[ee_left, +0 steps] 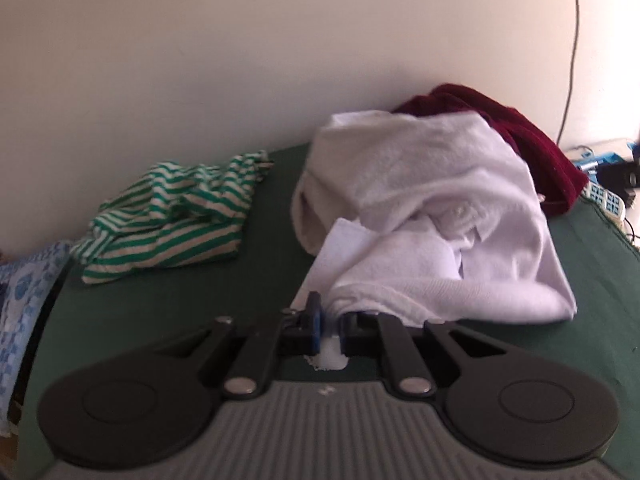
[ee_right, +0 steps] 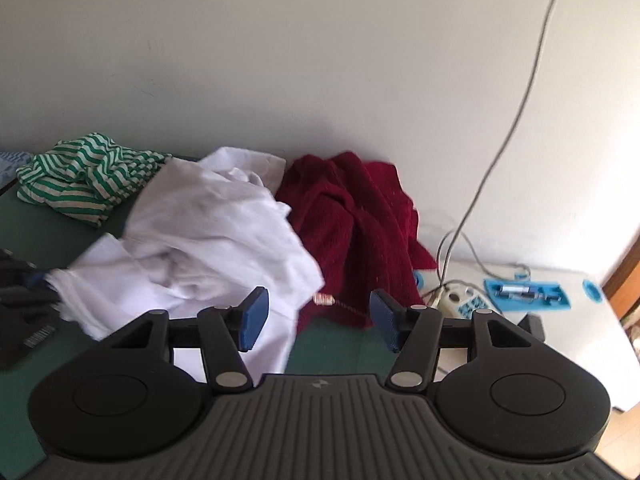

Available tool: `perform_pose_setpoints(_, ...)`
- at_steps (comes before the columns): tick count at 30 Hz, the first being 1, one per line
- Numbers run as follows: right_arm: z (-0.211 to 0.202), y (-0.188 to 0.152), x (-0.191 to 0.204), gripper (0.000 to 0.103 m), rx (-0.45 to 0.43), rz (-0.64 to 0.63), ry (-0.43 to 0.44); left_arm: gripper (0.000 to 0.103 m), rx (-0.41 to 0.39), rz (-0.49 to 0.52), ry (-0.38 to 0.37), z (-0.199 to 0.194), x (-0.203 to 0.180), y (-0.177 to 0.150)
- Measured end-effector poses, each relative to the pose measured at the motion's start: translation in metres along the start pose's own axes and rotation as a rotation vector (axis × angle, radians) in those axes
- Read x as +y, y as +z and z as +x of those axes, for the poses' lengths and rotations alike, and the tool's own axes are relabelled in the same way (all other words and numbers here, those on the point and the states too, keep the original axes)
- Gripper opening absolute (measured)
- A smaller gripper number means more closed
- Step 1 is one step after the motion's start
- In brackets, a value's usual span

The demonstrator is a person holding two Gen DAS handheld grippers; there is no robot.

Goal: Fold clothes

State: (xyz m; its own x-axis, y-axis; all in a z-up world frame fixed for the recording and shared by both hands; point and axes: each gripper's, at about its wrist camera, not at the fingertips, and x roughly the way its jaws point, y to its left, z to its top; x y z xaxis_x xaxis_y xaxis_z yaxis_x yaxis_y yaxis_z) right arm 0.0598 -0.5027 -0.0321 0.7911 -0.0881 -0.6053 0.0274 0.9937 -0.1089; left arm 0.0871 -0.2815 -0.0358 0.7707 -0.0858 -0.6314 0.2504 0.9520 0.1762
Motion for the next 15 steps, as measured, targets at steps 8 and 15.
perform_pose_setpoints(8, -0.006, -0.040, 0.052, 0.064, 0.066, 0.023, 0.305, 0.017, 0.069, -0.124, 0.194, -0.073, 0.108, -0.056)
perform_pose_setpoints(15, 0.004, -0.061, 0.105, 0.051, 0.136, -0.024, 0.411, 0.077, 0.082, -0.127, 0.183, -0.092, 0.114, -0.086)
